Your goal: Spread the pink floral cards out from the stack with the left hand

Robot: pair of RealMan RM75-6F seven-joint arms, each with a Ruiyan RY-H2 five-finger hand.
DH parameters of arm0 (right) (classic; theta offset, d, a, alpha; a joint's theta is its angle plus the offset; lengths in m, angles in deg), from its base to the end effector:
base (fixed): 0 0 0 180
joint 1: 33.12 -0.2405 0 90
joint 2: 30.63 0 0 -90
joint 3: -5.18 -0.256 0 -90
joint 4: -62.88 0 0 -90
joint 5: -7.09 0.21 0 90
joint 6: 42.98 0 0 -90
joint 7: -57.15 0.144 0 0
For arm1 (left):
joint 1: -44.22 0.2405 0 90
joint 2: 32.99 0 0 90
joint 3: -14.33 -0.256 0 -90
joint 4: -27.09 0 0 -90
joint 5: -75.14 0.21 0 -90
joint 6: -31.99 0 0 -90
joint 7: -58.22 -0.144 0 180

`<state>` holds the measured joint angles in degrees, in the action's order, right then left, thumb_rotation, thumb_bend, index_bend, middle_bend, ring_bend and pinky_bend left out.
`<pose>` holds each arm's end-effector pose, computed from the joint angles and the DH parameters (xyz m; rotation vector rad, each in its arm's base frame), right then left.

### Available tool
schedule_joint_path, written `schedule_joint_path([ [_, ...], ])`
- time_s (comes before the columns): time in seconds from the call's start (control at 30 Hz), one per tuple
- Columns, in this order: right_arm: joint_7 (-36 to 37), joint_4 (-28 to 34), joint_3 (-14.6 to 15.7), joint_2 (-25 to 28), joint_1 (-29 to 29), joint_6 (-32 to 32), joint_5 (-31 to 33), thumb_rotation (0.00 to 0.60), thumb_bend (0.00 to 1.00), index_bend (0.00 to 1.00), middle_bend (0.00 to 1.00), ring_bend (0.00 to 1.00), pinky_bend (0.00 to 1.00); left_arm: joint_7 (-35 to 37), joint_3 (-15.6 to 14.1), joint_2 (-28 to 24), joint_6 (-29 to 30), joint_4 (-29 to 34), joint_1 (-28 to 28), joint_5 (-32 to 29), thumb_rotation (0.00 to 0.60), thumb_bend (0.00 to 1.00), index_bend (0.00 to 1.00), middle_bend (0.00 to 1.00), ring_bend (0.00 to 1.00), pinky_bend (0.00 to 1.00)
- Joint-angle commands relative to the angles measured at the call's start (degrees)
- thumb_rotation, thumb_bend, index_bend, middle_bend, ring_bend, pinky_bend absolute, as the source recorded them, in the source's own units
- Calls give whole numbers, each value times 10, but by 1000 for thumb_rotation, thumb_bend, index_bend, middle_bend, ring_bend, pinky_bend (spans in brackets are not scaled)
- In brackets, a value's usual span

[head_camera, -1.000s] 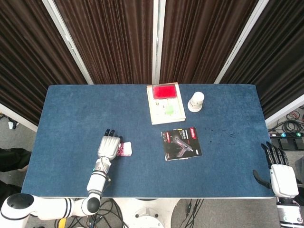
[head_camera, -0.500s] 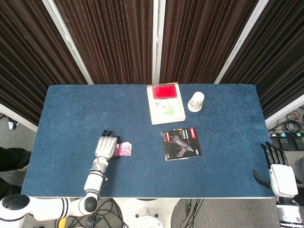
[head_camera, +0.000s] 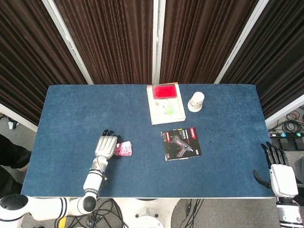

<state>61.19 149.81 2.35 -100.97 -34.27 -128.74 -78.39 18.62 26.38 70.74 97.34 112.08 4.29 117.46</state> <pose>-0.3311 -0.1605 0.1344 1.2981 -1.0017 0.9237 -0.1468 0.3062 -0.0784 -1.6697 -1.1613 -0.7101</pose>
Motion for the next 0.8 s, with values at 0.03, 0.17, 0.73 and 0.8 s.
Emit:
schedule_joint_path([
  [0.03, -1, 0, 0, 0, 0, 0, 0, 600, 230, 0, 0, 0, 0, 3, 0, -2, 0, 1, 0, 2, 600, 187, 451, 459, 142, 87],
  [0.17, -2, 1, 0, -1, -1, 1, 0, 600, 230, 0, 0, 0, 0, 7, -1, -3, -1, 2, 0, 4, 600, 188, 451, 460, 141, 87],
  [0.73, -1, 0, 0, -1, -1, 2, 2, 600, 230, 0, 0, 0, 0, 28, 2, -4, -8, -5, 0, 2, 600, 245, 486, 491, 160, 87],
  [0.8, -1, -1, 0, -1, -1, 3, 2, 600, 230, 0, 0, 0, 0, 29, 2, -5, -9, -4, 0, 0, 600, 256, 493, 497, 162, 87],
])
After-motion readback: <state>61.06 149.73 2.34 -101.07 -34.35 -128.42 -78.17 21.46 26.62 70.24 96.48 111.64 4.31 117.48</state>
